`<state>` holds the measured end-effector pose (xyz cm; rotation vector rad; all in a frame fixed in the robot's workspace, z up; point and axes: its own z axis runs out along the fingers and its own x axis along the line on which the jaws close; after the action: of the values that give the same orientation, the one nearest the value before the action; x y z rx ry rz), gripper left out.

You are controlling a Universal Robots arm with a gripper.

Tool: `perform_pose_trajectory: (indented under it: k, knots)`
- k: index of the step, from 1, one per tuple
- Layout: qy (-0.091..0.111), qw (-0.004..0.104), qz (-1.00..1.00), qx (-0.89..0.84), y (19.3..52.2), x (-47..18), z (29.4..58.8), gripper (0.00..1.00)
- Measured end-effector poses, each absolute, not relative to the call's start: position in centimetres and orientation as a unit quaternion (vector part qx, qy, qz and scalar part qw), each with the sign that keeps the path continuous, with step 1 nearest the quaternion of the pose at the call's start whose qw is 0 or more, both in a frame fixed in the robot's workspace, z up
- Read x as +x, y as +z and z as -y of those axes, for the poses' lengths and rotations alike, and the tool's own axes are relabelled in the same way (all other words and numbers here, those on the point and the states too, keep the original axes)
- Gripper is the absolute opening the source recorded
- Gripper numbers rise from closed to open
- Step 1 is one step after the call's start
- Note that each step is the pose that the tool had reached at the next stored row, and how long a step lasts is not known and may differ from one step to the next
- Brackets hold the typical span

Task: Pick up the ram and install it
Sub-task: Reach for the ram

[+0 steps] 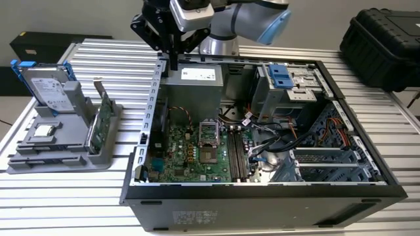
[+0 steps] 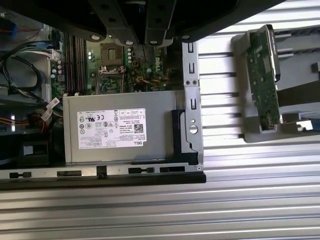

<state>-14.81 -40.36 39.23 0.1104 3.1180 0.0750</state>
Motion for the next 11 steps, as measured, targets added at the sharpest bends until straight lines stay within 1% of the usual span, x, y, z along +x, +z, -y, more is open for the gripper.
perform_pose_trajectory:
  k: [11]
  knots:
    - [0.024, 0.01, -0.999, 0.035, 39.2, -15.67, 40.45, 0.0]
